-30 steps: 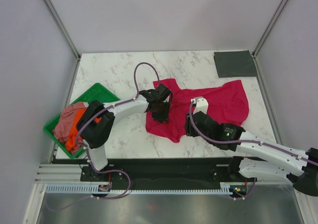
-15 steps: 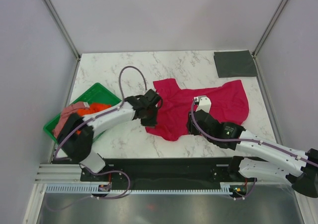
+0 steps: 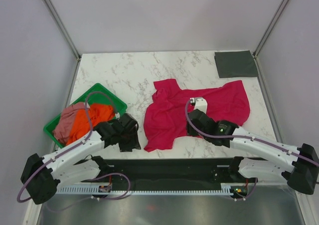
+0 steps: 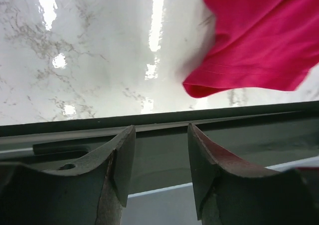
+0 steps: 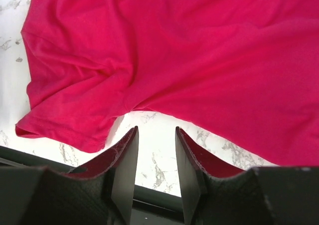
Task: Fold and stack the t-shirts
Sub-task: Flatten the tshirt out
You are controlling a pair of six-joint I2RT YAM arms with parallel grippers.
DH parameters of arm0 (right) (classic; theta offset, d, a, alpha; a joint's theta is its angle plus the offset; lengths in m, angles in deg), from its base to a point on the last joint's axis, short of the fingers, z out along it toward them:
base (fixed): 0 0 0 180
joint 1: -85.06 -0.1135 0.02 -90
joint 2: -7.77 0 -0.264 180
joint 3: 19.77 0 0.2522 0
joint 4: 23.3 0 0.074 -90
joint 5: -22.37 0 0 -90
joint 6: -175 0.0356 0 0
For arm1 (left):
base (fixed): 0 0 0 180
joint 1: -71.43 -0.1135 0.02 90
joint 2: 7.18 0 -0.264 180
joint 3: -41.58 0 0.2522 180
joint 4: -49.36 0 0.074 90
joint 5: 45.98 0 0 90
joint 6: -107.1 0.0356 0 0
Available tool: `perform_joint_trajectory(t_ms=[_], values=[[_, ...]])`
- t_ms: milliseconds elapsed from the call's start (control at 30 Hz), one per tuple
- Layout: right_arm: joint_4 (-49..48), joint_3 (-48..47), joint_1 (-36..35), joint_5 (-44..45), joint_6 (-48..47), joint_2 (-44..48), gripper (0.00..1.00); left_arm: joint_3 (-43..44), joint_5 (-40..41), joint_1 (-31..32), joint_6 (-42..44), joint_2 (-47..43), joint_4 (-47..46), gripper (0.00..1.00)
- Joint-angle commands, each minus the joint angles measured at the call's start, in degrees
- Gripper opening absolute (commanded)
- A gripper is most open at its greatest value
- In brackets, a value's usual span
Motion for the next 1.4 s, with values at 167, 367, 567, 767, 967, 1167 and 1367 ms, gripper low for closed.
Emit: perform_joint_trajectory(t_ms=[167, 367, 567, 767, 967, 1167, 1367], values=[[-15.8, 0.6, 0.1, -13.2, 2.0, -8.6, 0.40, -2.0, 0.8, 0.2, -8.4, -4.9, -1.4, 0.54], [-19.4, 1.5, -1.1, -17.5, 10.6, -16.9, 0.41, -1.6, 0.8, -1.2, -8.4, -0.3, -1.4, 0.54], [-23.5, 7.5, -3.8, -17.8, 17.2, -18.3, 0.48, 2.1, -5.1, -6.2, -5.7, 7.8, -23.2, 0.58], [-24.6, 9.7, -4.4, -17.8, 20.0, -19.5, 0.46, 7.5, -8.2, -7.8, -2.3, 17.2, -26.5, 0.59], [-27.3, 11.7, -4.5, -17.4, 19.9, -18.0, 0.31, 8.7, -6.3, -8.3, -1.1, 24.7, -26.5, 0.57], [-22.7, 13.9, -4.5, -14.7, 18.6, -13.9, 0.00, 11.2, -5.0, -8.3, 1.5, 29.7, -26.2, 0.52], [-18.2, 15.2, -4.5, -13.7, 17.1, -9.4, 0.00, 16.3, -2.9, -8.7, 5.8, 35.8, -25.8, 0.52]])
